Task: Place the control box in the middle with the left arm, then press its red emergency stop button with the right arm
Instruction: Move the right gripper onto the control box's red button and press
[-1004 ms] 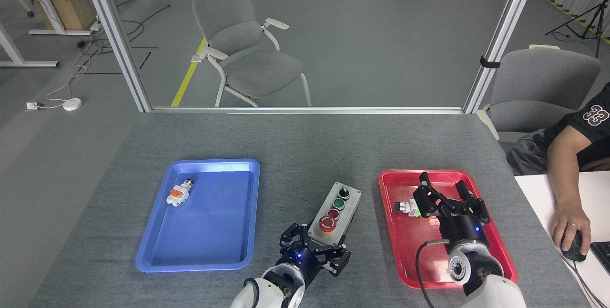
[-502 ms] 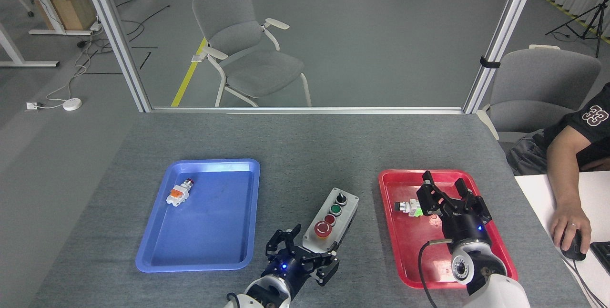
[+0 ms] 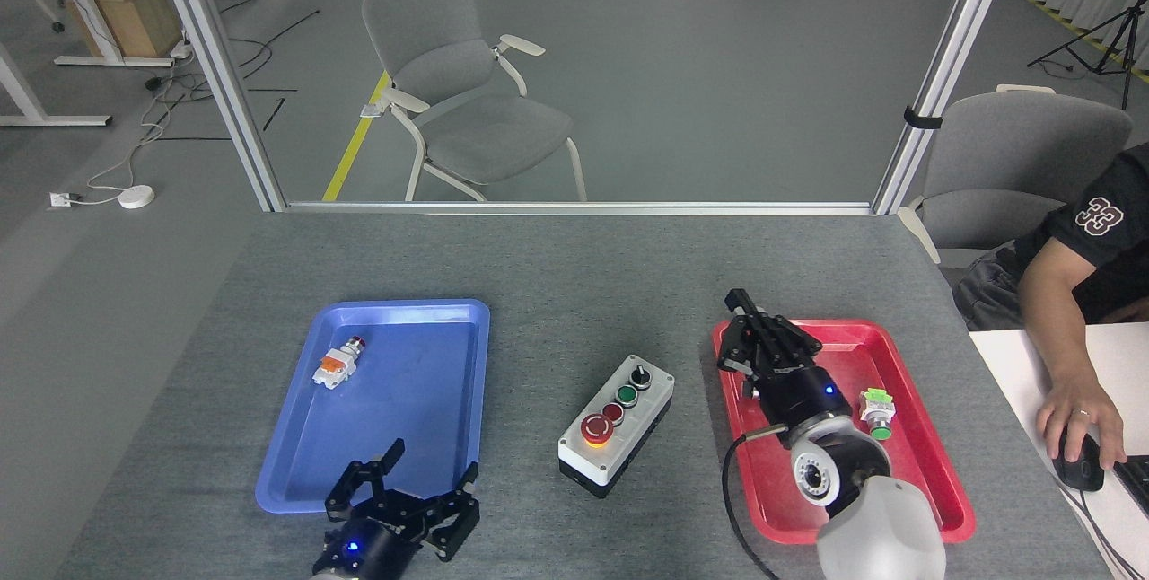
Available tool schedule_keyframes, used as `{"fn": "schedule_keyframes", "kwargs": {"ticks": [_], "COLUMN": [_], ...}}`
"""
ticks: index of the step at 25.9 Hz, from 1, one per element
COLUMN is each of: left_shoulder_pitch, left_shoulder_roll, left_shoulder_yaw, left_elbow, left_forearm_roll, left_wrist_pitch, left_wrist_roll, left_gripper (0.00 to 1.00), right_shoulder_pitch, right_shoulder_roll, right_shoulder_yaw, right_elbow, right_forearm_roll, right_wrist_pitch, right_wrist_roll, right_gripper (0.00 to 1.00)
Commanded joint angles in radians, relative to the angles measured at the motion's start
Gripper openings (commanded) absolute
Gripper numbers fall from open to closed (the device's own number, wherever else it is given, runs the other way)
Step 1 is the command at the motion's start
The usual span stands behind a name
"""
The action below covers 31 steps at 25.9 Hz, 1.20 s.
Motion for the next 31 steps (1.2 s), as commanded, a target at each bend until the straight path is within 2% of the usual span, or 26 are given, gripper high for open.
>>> {"fn": "schedule_keyframes", "kwargs": {"ticks": [1,5,11,14,17,23,31], "left_shoulder_pitch": [-0.015,-0.089,-0.210,-0.268,-0.273,-0.264,-0.264], "left_shoulder_roll": [-0.004,-0.004,0.002,0.002,-0.005,0.001,-0.068], "left_shoulder_yaw": [0.223,0.358,0.417,0.420,0.421,0.420,0.418], "left_elbow": [0.001,0.016,0.127,0.182,0.179,0.180,0.174], "left_forearm_roll": [0.003,0.027,0.082,0.098,0.099,0.099,0.129], "left_wrist_pitch": [-0.056,-0.073,-0.064,-0.061,-0.059,-0.061,-0.071], "left_wrist_roll": [0.000,-0.001,-0.001,0.000,0.000,0.000,0.005], "left_gripper": [0.99,0.99,0.99,0.99,0.99,0.99,0.99], "right_shoulder_pitch": [-0.002,0.001,0.010,0.008,0.005,0.013,0.012], "right_shoulder_roll": [0.020,0.026,0.050,0.050,0.050,0.049,0.050], "right_shoulder_yaw": [0.165,0.266,0.279,0.280,0.282,0.282,0.283], "right_elbow": [0.024,0.075,0.092,0.139,0.181,0.195,0.259], "right_forearm_roll": [0.005,0.006,0.006,0.006,0.006,0.006,0.006], "right_wrist_pitch": [-0.003,0.002,0.014,0.022,0.023,0.023,0.022], "right_wrist_roll": [0.050,0.056,0.056,0.058,0.058,0.058,0.082], "right_gripper": [0.00,0.00,0.00,0.00,0.00,0.00,0.00]}}
